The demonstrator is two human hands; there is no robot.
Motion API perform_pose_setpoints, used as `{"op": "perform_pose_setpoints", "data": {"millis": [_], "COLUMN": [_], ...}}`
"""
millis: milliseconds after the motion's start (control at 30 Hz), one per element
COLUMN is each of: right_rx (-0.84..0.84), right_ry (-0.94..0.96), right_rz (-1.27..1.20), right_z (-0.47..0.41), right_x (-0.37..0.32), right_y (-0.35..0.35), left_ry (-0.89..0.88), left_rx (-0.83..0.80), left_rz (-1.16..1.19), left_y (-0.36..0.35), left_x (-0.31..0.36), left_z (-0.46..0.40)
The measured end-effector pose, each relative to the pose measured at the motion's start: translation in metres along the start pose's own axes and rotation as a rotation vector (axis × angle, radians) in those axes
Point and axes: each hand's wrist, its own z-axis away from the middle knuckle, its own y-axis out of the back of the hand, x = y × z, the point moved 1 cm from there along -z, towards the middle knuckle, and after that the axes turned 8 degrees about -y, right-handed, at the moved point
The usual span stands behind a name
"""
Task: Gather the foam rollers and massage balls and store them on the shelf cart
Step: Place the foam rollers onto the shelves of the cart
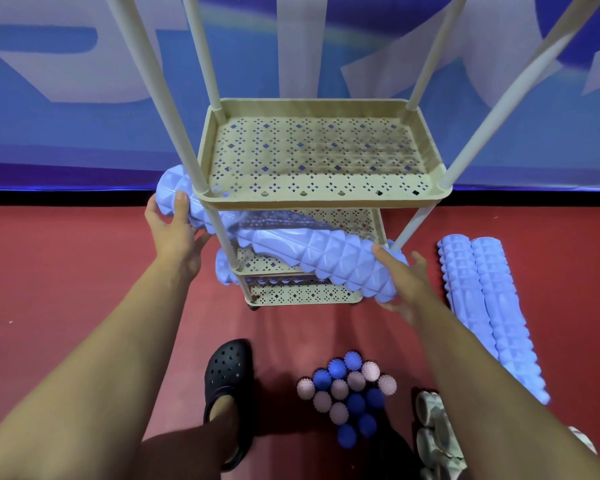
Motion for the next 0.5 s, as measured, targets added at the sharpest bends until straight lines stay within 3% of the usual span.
{"op": "perform_pose_setpoints", "data": {"millis": [500], "right_rx": [-0.134], "right_ry": [0.112], "right_rz": [0.018], "right_z": [-0.005], "right_x": [-0.009], "right_y": [-0.005], "left_ry": [-0.032], "left_rx": [0.101], "left_rz": [0.023], "left_y": [0.01], "left_x": [0.006], "left_z": [-0.002]}}
